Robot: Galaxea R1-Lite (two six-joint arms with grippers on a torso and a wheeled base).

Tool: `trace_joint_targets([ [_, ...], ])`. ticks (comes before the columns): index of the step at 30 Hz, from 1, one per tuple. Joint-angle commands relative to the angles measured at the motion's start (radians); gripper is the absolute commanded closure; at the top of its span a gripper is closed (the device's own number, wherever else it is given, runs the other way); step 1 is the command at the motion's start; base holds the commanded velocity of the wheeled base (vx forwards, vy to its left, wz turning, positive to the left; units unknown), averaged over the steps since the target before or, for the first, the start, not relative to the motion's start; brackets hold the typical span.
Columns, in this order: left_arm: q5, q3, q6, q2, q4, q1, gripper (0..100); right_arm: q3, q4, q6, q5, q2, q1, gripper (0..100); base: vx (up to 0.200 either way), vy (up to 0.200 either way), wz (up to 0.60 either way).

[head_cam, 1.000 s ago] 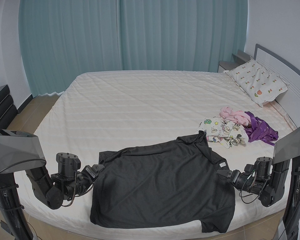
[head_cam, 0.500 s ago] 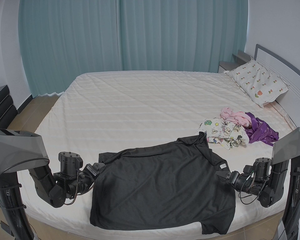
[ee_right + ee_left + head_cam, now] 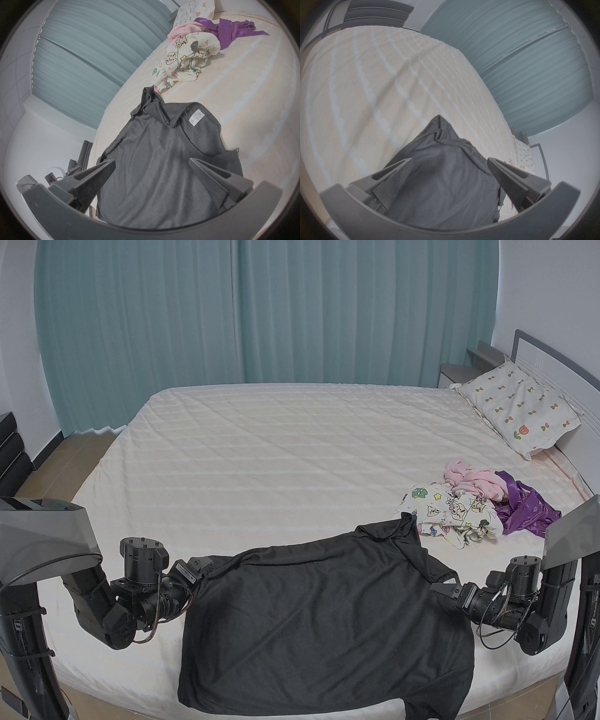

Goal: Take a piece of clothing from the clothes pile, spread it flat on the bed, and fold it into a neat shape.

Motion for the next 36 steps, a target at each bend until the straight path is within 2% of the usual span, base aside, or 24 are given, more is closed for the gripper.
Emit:
trace_joint_targets([
  [1, 0.01, -0.059, 0.001, 0.037, 0.004, -0.001, 0, 0.0, -0.01, 0.0, 0.0, -0.002, 0.0, 0, 0.0, 0.0, 0.0],
  [6, 0.028, -0.142, 0.01, 0.089, 0.017, 0.004, 0, 0.001, -0.01, 0.003, -0.001, 0.0, 0.011, 0, 0.0, 0.0, 0.0],
  [12, 0.047, -0.296, 0.047, 0.162, 0.099, 0.005, 0, 0.007, -0.01, 0.003, -0.004, 0.0, 0.013, 0, 0.0, 0.0, 0.0],
  [13, 0.065, -0.352, 0.049, 0.185, 0.165, 0.004, 0, 0.009, -0.01, 0.003, -0.004, 0.001, 0.013, 0, 0.0, 0.0, 0.0],
  [16, 0.071, -0.403, 0.049, 0.199, 0.241, 0.002, 0, 0.007, -0.01, 0.003, -0.004, 0.003, 0.011, 0, 0.0, 0.0, 0.0],
  [25, 0.073, -0.421, 0.052, 0.219, 0.271, -0.015, 0, 0.009, -0.01, 0.003, -0.006, 0.003, 0.013, 0, 0.0, 0.0, 0.0],
  [33, 0.096, -0.47, 0.136, 0.258, 0.294, -0.016, 0, 0.009, -0.01, 0.003, -0.007, 0.003, 0.011, 0, 0.0, 0.0, 0.0],
  [34, 0.096, -0.477, 0.139, 0.258, 0.3, -0.018, 100, 0.009, -0.01, 0.003, -0.007, 0.003, 0.011, 0, 0.0, 0.0, 0.0],
  [36, 0.1, -0.507, 0.142, 0.265, 0.333, -0.016, 100, 0.009, -0.01, 0.003, -0.007, 0.001, 0.011, 0, 0.0, 0.0, 0.0],
])
